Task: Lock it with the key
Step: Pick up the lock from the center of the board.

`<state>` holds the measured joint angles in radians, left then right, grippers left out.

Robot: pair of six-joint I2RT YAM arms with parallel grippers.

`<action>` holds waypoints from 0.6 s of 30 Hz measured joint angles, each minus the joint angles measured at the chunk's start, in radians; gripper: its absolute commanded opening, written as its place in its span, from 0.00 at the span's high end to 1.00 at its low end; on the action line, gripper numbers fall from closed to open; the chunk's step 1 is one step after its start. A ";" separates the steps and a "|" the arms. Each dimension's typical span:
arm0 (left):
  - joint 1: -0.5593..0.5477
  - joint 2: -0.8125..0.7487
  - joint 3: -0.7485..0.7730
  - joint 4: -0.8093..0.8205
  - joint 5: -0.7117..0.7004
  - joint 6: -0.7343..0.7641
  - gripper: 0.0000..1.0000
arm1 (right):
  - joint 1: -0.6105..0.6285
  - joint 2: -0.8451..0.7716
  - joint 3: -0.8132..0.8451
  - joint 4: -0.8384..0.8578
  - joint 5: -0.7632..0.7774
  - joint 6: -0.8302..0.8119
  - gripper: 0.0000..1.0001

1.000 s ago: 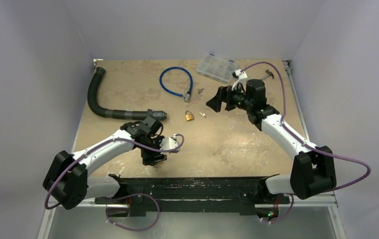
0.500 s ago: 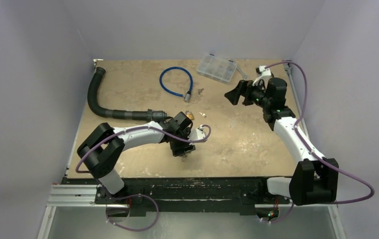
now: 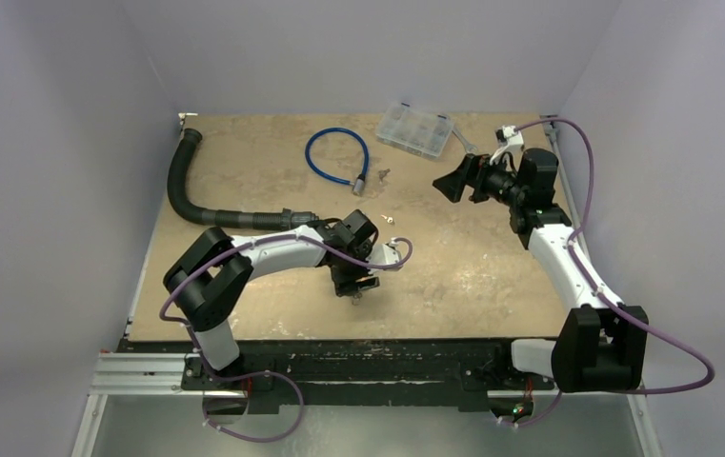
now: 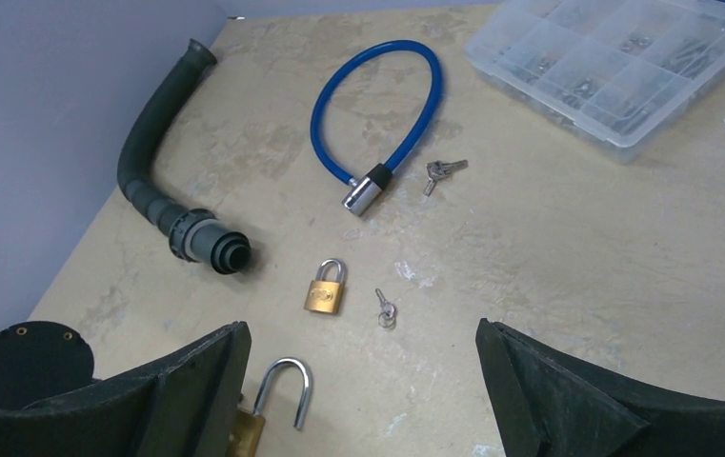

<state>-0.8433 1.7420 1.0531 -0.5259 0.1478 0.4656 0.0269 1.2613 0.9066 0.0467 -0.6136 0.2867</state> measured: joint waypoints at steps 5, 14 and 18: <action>-0.003 0.021 0.024 -0.024 -0.003 0.009 0.41 | -0.001 0.000 0.000 0.000 -0.036 0.000 0.01; -0.010 0.031 0.046 -0.045 -0.004 -0.021 1.00 | -0.008 0.002 -0.047 0.033 -0.064 0.031 0.01; -0.009 0.028 0.045 -0.014 -0.002 -0.092 1.00 | -0.008 0.016 -0.096 0.075 -0.079 0.083 0.01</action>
<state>-0.8520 1.7699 1.0977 -0.5396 0.1455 0.3740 0.0185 1.2770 0.8104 0.1215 -0.6922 0.3698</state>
